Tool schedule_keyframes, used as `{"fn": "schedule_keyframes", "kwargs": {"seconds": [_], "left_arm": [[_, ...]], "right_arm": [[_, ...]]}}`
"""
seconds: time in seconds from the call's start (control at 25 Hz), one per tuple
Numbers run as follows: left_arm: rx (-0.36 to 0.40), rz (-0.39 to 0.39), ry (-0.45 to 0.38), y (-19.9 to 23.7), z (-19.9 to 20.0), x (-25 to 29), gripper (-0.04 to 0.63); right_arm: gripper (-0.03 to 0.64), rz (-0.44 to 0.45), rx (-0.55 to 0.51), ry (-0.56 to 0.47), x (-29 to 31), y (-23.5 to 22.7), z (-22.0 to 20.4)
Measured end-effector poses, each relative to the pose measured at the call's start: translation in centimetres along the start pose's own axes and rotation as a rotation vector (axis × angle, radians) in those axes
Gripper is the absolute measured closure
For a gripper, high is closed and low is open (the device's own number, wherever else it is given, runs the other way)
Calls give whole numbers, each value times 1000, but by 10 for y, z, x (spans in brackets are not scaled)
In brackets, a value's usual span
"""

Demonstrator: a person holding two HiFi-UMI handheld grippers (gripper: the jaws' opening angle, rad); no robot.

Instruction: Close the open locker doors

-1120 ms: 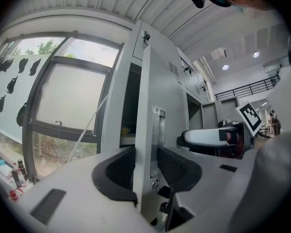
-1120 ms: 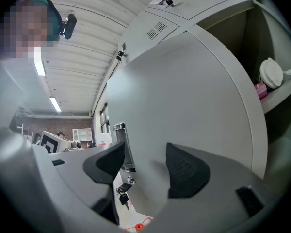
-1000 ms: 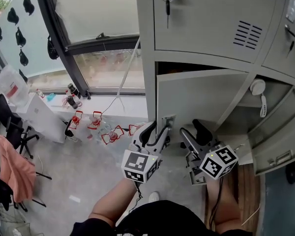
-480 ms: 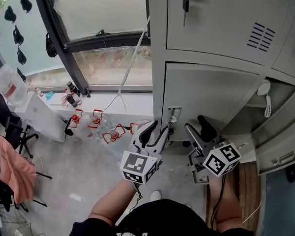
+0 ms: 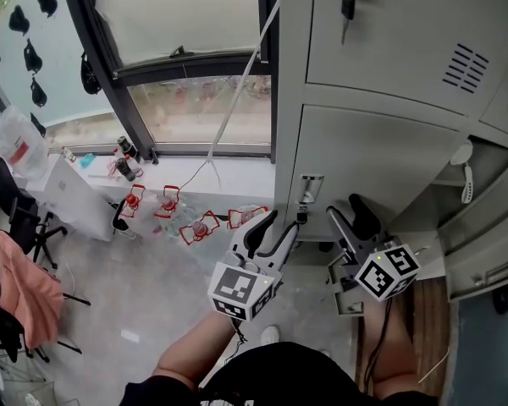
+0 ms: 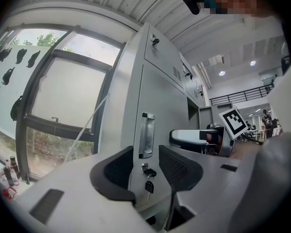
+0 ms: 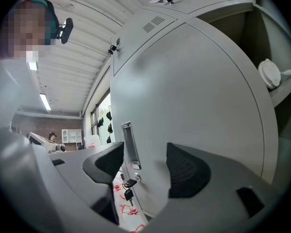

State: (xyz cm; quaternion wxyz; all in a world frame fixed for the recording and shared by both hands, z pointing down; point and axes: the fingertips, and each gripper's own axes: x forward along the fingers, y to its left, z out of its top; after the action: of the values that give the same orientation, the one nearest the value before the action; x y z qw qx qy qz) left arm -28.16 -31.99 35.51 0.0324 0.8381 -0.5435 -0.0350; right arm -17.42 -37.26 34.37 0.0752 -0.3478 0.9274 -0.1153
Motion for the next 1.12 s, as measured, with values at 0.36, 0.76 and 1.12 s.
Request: {"fn": "schedule_keyframes", "kwargs": {"seconds": [0.36,0.76,1.12], "left_arm": [[5,-27,2,-4,1,-3,408],[18,-170,16,-40,2,2,296],[-6,-475,22,-155,0,44,262]], "right_arm": [[339,-8,-2,-8,1,1,0],[284,-13,-29,-40,-18,5,9],[258,-229,-91,-118,-129,-36,54]]}}
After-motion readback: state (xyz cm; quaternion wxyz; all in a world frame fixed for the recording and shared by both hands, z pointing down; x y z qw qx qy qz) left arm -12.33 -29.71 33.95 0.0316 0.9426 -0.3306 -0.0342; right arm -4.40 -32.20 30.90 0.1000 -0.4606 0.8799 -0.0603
